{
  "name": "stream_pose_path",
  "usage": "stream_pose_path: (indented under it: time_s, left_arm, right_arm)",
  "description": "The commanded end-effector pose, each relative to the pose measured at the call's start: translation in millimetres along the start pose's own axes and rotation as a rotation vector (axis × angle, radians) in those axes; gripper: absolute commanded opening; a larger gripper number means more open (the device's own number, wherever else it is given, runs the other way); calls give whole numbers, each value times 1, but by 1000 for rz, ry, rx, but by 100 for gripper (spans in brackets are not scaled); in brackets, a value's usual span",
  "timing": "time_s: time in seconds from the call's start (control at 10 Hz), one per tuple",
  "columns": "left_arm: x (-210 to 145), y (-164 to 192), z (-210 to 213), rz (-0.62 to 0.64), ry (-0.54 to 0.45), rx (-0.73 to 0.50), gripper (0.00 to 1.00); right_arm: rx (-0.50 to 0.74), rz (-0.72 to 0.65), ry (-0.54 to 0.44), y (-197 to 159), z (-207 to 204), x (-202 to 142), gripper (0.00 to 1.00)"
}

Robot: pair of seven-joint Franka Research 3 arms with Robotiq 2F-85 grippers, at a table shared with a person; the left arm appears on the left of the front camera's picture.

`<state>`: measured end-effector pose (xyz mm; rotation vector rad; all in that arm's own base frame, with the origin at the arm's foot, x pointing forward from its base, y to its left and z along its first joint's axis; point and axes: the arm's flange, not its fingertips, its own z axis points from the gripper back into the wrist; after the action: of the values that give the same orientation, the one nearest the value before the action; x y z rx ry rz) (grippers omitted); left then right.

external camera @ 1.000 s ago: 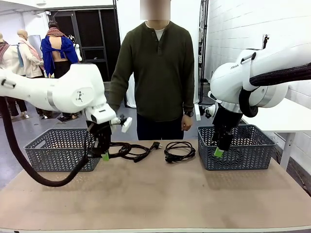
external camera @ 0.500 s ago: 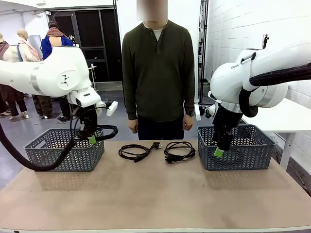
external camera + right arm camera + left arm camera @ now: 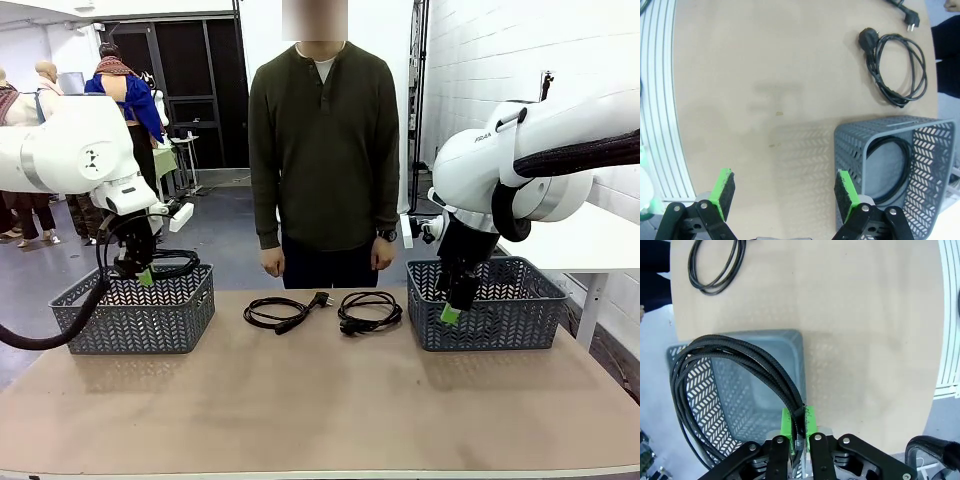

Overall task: Organize the cables according to human instructions.
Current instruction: Pick up a bundle of cables and place it in the basket indicated by the human.

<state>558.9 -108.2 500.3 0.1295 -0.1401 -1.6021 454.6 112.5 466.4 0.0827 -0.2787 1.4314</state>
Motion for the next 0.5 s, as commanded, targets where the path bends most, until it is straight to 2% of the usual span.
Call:
stream_pose_path:
  time_s: [0.0,0.4]
  left_arm:
    - [-13,22,-12,-14,0,15,0]
    - [-38,45,-46,32,-11,-2,0]
  right_arm:
    - [-3,-9,6,-2,0,2,100]
    - [-3,-9,6,-2,0,2,100]
